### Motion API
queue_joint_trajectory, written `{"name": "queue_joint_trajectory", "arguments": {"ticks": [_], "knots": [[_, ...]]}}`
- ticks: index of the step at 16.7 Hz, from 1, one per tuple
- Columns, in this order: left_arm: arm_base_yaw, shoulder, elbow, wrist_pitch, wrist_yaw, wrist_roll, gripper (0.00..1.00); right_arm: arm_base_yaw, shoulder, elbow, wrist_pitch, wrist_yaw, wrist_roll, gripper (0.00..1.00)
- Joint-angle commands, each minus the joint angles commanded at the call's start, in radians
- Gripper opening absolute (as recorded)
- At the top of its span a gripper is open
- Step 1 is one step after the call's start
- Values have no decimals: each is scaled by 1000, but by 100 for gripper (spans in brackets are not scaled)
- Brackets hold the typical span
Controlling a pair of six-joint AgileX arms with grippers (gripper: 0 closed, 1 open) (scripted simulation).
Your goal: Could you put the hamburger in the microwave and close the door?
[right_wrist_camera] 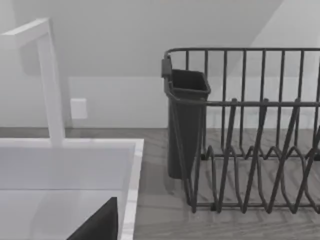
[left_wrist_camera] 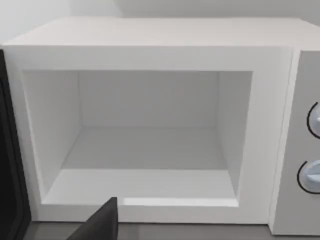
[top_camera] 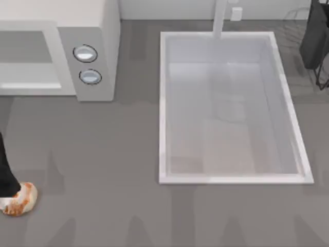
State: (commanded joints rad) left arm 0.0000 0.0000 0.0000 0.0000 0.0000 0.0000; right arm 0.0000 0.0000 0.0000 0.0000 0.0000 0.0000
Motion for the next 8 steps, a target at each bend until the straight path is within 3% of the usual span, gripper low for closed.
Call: {"name": "queue_joint_trajectory", "arguments": {"ticks": [4,8], "knots": [[-1,33,25,-26,0,-3,100,0,0,0,0,0,0,100],[-5,224,156,-159,0,-18,100,0,0,0,0,0,0,100]]}}
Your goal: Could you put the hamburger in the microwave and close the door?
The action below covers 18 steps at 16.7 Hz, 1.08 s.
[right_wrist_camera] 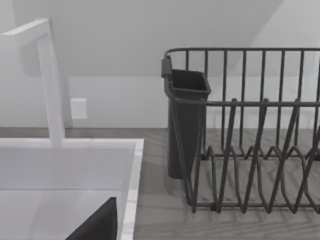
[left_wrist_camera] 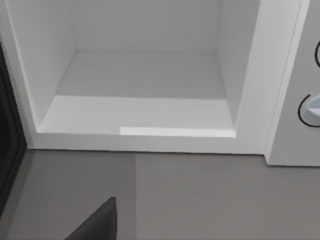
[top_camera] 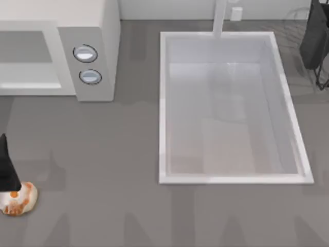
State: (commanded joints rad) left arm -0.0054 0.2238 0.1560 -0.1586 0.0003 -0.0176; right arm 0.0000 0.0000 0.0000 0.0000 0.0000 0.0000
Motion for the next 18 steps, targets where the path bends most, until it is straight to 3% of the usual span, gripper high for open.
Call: {"name": "queue_joint_trajectory", "arguments": {"ticks": [12,18], "knots": [[-21,1042,612,-622,1,-69,100,0,0,0,0,0,0,100],[-27,1321,774,-788,2,-88,100,0,0,0,0,0,0,100]]}}
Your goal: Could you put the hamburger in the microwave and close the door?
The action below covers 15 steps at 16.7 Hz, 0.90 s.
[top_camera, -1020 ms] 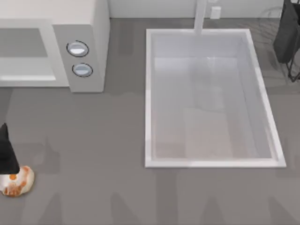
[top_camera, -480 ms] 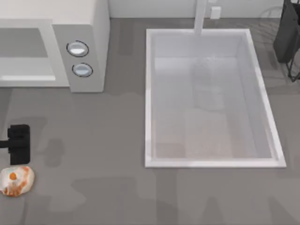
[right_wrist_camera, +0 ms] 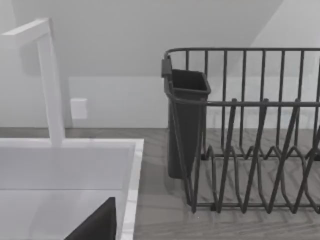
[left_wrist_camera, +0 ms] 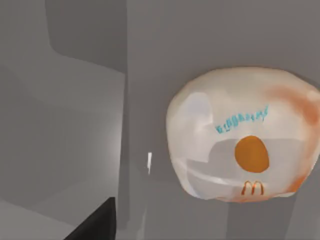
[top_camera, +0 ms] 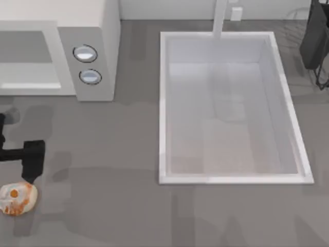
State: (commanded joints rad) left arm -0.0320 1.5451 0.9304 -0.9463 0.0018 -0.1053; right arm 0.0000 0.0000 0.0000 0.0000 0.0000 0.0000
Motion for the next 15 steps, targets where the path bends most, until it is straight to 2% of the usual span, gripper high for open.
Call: {"name": "queue_joint_trajectory", "arguments": {"ticks": [7,15], "knots": [[3,16,-7,12,0,1,100,0,0,0,0,0,0,100],[2,176,-157,328,0,4,100,0,0,0,0,0,0,100]]}}
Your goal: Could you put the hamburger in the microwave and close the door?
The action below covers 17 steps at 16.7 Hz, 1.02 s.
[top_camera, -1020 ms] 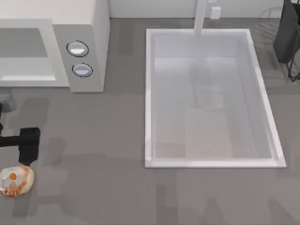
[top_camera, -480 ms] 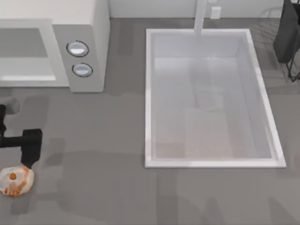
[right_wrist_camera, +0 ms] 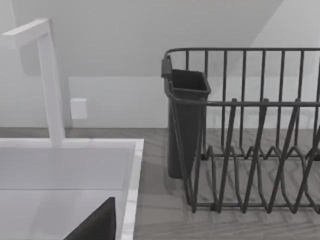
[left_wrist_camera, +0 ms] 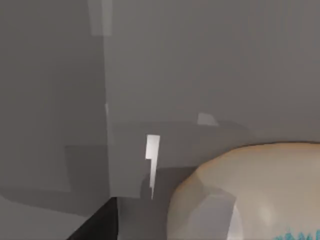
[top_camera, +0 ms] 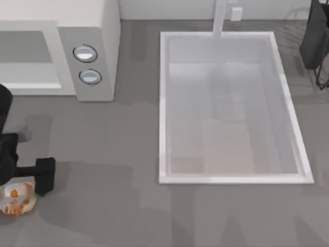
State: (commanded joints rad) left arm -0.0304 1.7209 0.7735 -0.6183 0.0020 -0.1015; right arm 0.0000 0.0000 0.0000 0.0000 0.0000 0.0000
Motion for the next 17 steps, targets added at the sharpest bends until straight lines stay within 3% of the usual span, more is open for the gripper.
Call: {"name": "queue_joint_trajectory", "arguments": {"ticks": [5,17], "knots": [[0,16,-13,23,0,0,100,0,0,0,0,0,0,100],[0,16,-13,23,0,0,10,0,0,0,0,0,0,100]]}}
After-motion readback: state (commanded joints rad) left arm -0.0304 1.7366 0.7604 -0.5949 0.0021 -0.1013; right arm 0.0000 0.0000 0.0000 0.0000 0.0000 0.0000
